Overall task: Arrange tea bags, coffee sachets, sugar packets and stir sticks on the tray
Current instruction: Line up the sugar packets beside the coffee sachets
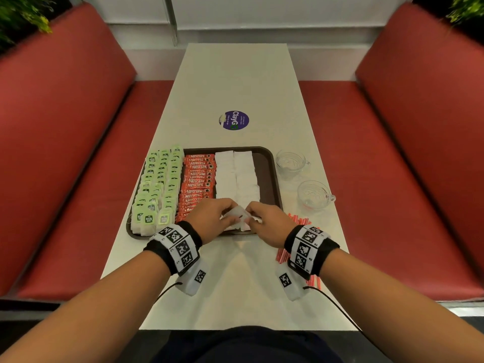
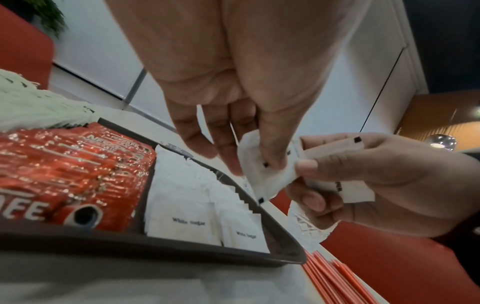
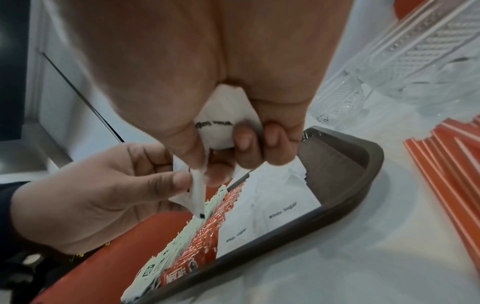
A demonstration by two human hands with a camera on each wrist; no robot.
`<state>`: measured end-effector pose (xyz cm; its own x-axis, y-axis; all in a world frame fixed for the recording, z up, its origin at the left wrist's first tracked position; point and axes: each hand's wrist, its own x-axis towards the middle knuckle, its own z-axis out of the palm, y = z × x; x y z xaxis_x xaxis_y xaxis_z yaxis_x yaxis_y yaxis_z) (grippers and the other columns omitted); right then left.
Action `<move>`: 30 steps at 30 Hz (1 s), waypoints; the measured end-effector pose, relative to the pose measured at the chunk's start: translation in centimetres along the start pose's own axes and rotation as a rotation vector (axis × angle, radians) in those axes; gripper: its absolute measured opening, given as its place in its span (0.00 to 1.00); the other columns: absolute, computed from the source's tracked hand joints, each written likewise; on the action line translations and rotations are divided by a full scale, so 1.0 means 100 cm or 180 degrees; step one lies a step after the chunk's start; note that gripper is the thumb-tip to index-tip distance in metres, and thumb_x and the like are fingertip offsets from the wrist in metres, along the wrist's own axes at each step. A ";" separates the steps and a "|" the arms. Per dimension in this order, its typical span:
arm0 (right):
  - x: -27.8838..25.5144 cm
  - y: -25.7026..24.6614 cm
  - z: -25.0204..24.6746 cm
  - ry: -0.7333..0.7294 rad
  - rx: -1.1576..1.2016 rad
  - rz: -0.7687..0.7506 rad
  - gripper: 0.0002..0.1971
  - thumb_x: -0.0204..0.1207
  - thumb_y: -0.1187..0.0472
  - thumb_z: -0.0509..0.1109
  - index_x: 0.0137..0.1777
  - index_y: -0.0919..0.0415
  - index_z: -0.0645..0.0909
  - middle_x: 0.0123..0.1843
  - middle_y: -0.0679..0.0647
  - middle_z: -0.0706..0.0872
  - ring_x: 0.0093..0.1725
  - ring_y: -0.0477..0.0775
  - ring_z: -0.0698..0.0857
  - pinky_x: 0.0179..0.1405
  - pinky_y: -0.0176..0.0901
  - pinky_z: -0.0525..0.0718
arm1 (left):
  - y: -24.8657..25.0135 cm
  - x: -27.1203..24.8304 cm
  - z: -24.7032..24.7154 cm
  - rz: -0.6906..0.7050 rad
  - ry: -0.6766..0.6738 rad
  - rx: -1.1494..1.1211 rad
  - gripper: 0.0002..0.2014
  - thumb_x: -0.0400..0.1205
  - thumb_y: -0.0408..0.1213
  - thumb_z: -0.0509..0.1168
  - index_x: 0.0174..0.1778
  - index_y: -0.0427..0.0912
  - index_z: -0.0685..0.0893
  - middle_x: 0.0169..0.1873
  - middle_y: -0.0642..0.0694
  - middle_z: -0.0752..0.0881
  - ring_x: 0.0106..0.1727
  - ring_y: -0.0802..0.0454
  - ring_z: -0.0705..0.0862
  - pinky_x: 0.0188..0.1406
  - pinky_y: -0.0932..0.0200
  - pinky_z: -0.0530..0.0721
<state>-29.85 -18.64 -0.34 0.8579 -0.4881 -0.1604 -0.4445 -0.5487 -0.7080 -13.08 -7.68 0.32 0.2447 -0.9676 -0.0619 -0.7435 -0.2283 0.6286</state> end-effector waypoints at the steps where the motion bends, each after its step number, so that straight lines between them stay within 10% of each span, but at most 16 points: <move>1: 0.001 0.000 -0.002 0.0033 0.0034 0.0072 0.03 0.85 0.57 0.64 0.55 0.53 0.74 0.46 0.53 0.85 0.43 0.56 0.84 0.44 0.52 0.83 | -0.002 0.002 0.000 -0.0044 0.0068 0.0038 0.06 0.82 0.41 0.71 0.53 0.48 0.88 0.41 0.54 0.88 0.41 0.56 0.84 0.44 0.57 0.81; 12: 0.005 0.007 -0.016 -0.0026 0.0387 0.0587 0.08 0.84 0.61 0.60 0.42 0.55 0.70 0.36 0.51 0.79 0.35 0.52 0.76 0.37 0.45 0.73 | -0.031 0.021 0.015 -0.0549 -0.0588 0.1454 0.14 0.82 0.51 0.68 0.63 0.55 0.87 0.53 0.44 0.88 0.54 0.43 0.85 0.60 0.49 0.83; 18: 0.010 0.012 -0.019 0.0029 0.0051 0.0411 0.04 0.81 0.62 0.65 0.53 0.59 0.79 0.49 0.52 0.79 0.46 0.53 0.79 0.43 0.42 0.72 | -0.030 0.028 0.019 -0.0720 -0.0387 0.1306 0.12 0.78 0.55 0.72 0.55 0.57 0.85 0.50 0.47 0.85 0.53 0.47 0.82 0.59 0.49 0.82; 24: 0.017 0.017 -0.018 0.0241 0.0045 0.0294 0.05 0.83 0.58 0.69 0.51 0.58 0.83 0.41 0.48 0.82 0.36 0.42 0.77 0.39 0.40 0.74 | -0.026 0.031 0.014 -0.0589 -0.0332 0.1477 0.20 0.74 0.60 0.74 0.57 0.56 0.84 0.52 0.54 0.83 0.57 0.50 0.78 0.60 0.50 0.78; 30: 0.025 0.021 -0.009 0.0304 0.0337 0.0317 0.04 0.82 0.58 0.71 0.52 0.52 0.78 0.45 0.49 0.90 0.44 0.52 0.87 0.49 0.52 0.87 | -0.006 0.031 -0.002 -0.0251 -0.0552 0.0290 0.26 0.69 0.55 0.80 0.62 0.57 0.83 0.46 0.59 0.81 0.47 0.55 0.78 0.46 0.56 0.77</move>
<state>-28.86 -21.58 -1.62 0.7803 -0.6016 -0.1709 -0.4922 -0.4223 -0.7612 -11.69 -10.52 -0.08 0.1993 -0.9487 -0.2456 -0.7814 -0.3051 0.5444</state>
